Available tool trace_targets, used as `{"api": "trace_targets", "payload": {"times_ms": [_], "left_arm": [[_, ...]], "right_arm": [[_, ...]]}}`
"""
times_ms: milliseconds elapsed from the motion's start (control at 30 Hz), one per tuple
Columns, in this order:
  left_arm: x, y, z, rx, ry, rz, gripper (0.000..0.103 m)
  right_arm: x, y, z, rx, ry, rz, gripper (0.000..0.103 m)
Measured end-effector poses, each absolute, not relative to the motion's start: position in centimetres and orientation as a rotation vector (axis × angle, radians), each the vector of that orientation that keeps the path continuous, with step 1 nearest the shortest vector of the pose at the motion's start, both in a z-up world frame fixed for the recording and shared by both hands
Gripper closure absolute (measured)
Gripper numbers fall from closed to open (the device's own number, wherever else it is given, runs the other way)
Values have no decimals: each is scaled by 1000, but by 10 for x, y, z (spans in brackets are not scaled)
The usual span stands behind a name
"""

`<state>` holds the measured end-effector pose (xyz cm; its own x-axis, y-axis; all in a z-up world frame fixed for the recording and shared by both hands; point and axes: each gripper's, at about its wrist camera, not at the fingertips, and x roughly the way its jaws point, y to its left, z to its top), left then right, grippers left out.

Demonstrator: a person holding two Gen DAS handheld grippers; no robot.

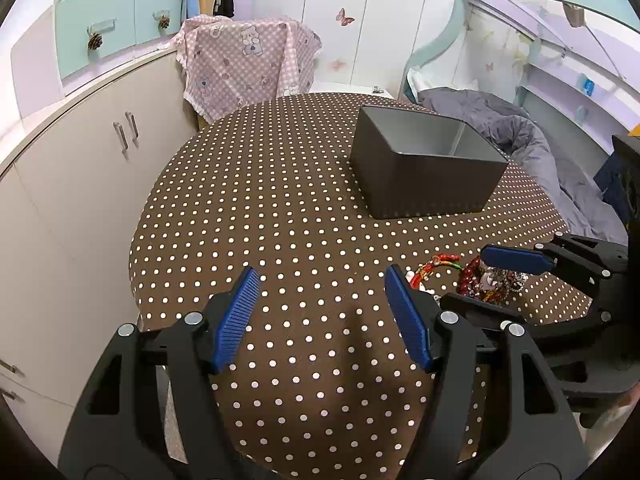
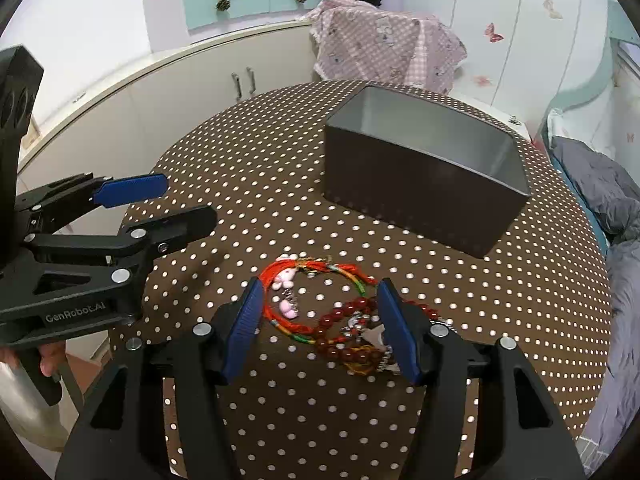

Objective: Organize jewelry
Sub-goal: 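Grasp the red string bracelet with the pink charm using the right tool, then grasp the red-and-yellow string bracelet with the left tool while the right holds its bracelet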

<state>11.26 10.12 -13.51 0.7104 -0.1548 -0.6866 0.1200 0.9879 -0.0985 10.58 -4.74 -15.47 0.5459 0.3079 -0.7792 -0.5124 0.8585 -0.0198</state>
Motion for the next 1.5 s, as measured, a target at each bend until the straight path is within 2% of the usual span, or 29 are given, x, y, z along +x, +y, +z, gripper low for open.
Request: {"api": "trace_targets", "payload": {"times_ms": [67,133,333,367,533,1400,1433,1500], "left_arm": [[113,101,-137,-51,771,-153,38],[113,103,-139,-54,776,-154,38],[114,106,-144,-62,790,-150,38],[114,107,-145,-63,790,-150,38],[115,107,-146,-66,794,-156,38],[127,46,-155,-16,849,-290,38],[128,44,-157,-6,853,-287,49],[130,38,-161,31,852,-283,62]], "right_arm": [[104,-43,-158,-283,870,503,62],[105,-41,-161,-289,881,509,69],[107,-40,-167,-286,901,518,77],[107,-40,-167,-286,903,525,83],[99,-34,-171,-336,894,558,93],[101,-92,-121,-169,792,460,93],[102,-96,-122,-163,794,452,93],[104,-102,-124,-143,802,444,93]]}}
